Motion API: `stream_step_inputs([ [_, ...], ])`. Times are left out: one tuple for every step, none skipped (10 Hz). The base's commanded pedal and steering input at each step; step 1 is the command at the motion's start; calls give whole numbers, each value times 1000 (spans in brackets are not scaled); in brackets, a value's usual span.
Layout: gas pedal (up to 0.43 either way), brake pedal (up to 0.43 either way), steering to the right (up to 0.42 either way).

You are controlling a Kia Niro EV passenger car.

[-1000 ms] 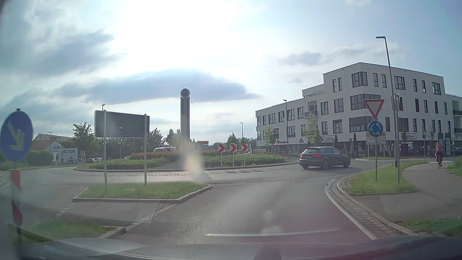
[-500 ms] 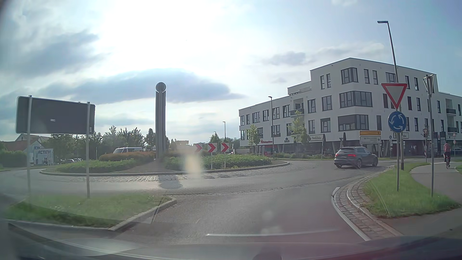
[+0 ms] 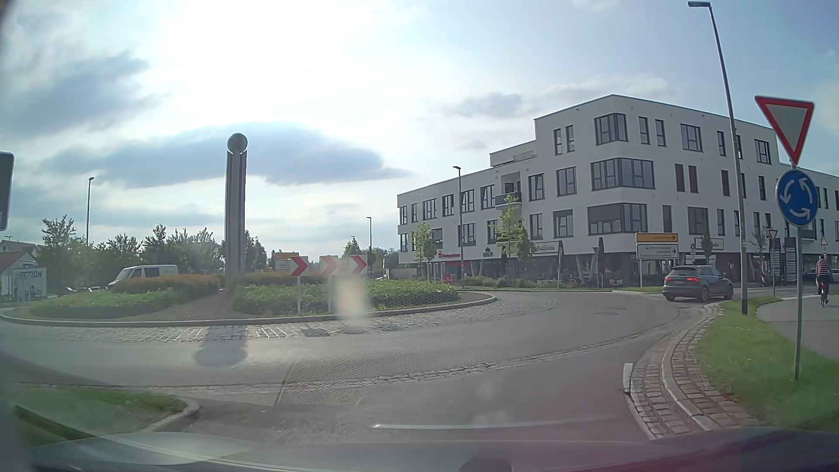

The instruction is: Follow the waypoints while adhering to traffic rules and regulations

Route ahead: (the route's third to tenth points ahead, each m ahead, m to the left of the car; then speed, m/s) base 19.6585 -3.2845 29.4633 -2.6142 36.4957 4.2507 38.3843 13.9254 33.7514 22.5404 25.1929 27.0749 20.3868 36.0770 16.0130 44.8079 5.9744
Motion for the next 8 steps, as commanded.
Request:
stream_step_inputs([
  [138,0,116],
  [138,0,124],
  [138,0,132],
  [138,0,146],
  [138,0,155],
  [138,0,164],
  [138,0,171],
  [138,0,176],
])
